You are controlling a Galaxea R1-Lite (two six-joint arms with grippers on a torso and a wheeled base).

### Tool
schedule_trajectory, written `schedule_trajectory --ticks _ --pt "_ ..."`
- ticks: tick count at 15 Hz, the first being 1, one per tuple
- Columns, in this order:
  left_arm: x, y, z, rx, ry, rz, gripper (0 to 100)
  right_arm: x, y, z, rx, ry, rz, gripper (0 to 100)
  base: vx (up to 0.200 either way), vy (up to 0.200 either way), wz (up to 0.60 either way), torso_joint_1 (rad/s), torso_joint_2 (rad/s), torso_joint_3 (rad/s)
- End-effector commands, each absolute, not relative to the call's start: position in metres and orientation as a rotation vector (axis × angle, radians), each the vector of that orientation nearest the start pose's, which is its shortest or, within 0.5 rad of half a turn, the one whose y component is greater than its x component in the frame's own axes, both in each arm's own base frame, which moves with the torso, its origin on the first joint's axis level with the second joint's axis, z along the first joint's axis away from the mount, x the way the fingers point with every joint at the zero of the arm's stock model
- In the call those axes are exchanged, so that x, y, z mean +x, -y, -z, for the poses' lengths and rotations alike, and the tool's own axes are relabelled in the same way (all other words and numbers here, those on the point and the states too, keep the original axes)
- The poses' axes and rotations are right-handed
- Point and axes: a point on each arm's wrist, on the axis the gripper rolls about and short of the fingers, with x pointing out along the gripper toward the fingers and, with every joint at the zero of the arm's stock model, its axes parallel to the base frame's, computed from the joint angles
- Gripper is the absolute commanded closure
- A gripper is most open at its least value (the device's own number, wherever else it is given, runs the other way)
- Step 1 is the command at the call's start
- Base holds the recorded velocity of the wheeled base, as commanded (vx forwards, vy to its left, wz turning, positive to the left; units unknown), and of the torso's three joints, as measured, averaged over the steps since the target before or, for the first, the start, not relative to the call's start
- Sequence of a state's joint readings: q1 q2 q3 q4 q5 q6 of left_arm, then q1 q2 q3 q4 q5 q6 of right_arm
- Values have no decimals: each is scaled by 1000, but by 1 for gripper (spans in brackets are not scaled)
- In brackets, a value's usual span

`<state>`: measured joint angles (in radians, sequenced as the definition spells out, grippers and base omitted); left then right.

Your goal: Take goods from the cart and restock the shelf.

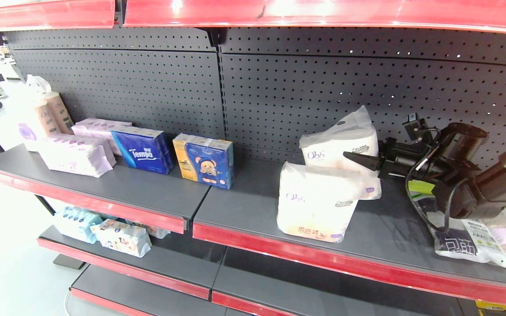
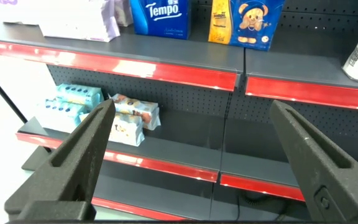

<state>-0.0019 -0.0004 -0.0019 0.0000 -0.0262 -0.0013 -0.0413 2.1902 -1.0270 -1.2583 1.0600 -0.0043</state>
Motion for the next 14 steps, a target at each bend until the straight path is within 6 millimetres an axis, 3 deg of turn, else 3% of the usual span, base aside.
schedule_trajectory --ticks 1,14 --pt "-23 1 -76 -1 3 28 0 408 -6 -116 -54 85 -1027 100 0 0 0 0 0 0" --pt "-23 1 -76 -1 3 29 0 425 -8 -95 -58 74 -1037 100 0 0 0 0 0 0"
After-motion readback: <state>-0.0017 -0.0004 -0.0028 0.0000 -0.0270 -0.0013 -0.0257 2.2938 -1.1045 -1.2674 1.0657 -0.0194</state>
